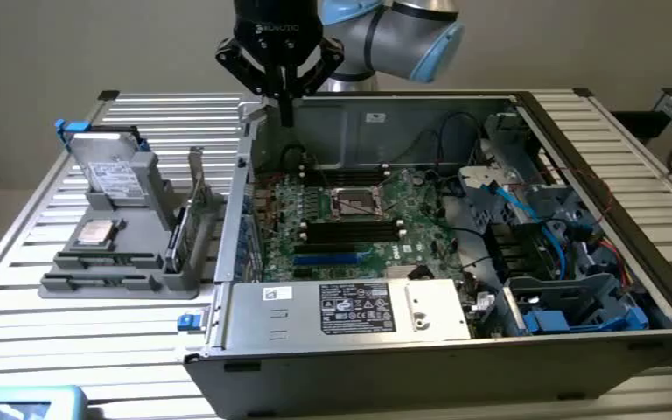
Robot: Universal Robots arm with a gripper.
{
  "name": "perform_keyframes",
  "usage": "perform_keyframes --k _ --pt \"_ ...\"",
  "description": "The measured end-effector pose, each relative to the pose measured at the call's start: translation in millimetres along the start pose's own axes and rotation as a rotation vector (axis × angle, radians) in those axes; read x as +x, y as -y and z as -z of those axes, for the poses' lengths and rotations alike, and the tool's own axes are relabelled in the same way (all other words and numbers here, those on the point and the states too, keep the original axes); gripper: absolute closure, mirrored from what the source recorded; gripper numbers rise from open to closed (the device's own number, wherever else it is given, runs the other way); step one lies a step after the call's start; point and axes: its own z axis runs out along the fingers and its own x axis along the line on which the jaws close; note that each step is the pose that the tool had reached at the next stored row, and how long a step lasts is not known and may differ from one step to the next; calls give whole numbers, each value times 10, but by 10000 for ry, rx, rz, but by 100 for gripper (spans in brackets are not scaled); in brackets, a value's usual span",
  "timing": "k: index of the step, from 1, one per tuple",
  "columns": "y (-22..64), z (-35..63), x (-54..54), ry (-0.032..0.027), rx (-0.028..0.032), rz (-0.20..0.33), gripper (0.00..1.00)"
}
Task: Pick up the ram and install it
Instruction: 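Reach for the ram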
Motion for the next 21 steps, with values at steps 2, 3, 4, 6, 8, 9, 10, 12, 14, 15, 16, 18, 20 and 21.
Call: perform_keyframes --k 2,3,4,6,8,9,10,12,14,15,16,18,20,21 --pt "0 0 0 0 0 0 89" --pt "0 0 0 0 0 1 89" --pt "0 0 0 0 0 0 89" --pt "0 0 0 0 0 0 89" --pt "0 0 0 0 0 0 89" --pt "0 0 0 0 0 0 89" --pt "0 0 0 0 0 0 89" --pt "2 0 0 0 0 0 89" --pt "15 1 -1 -19 3 0 89" --pt "28 1 -2 -43 4 -2 89" --pt "47 1 0 -58 2 -3 89" --pt "86 3 13 -73 -6 -3 89" --pt "120 4 47 -74 -20 -5 89" --pt "133 5 74 -75 -26 -4 89"
